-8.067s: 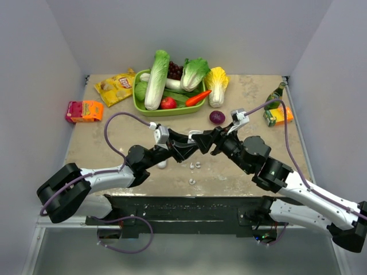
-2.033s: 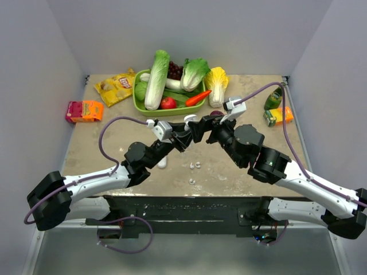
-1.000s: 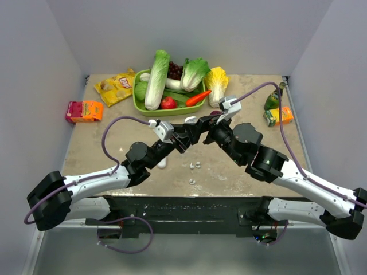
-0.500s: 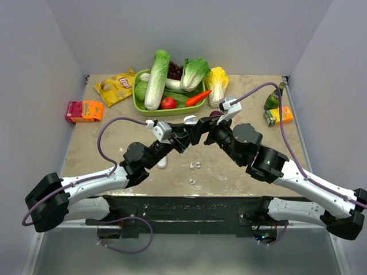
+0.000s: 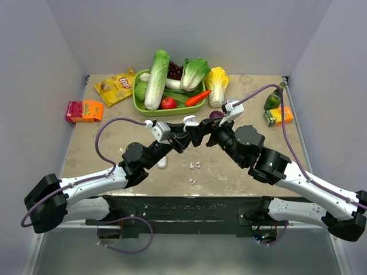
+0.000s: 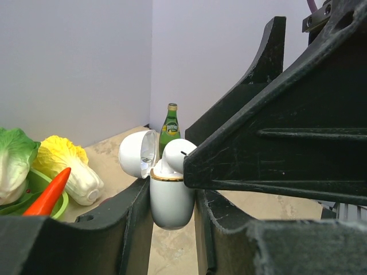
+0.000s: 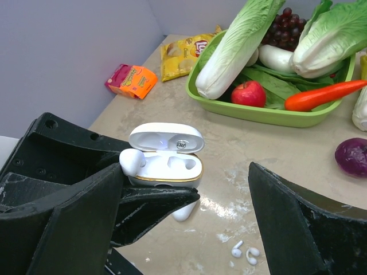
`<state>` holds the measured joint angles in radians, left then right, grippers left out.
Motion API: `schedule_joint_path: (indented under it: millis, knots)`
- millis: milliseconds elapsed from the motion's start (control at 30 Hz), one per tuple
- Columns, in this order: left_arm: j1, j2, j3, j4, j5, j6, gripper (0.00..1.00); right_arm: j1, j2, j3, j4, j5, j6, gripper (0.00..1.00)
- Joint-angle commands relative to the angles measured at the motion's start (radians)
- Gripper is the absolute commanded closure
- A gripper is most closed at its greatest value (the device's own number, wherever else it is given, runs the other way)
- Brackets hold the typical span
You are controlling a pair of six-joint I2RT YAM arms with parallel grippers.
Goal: Insert the wireless bluetooth earbuds into the charging case
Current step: Place the earbud in the charging case.
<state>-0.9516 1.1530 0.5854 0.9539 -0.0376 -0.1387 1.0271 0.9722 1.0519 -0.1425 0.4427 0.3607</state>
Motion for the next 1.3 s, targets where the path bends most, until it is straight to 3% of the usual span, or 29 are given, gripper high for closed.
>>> schedule_joint_path:
  millis: [0, 1067, 1267]
  knots:
    - [-0.004, -0.041, 0.004, 0.074, 0.010, -0.002, 1.00, -0.010, -0.026, -0.013, -0.002, 0.051, 0.006, 0.10]
    - [-0.004, -0.062, -0.002, 0.068, 0.010, -0.001, 1.00, -0.032, -0.069, -0.035, -0.011, 0.065, 0.012, 0.10]
    - [-0.004, -0.041, 0.007, 0.045, -0.002, -0.002, 1.00, -0.030, -0.124, -0.072, 0.084, -0.028, 0.000, 0.09]
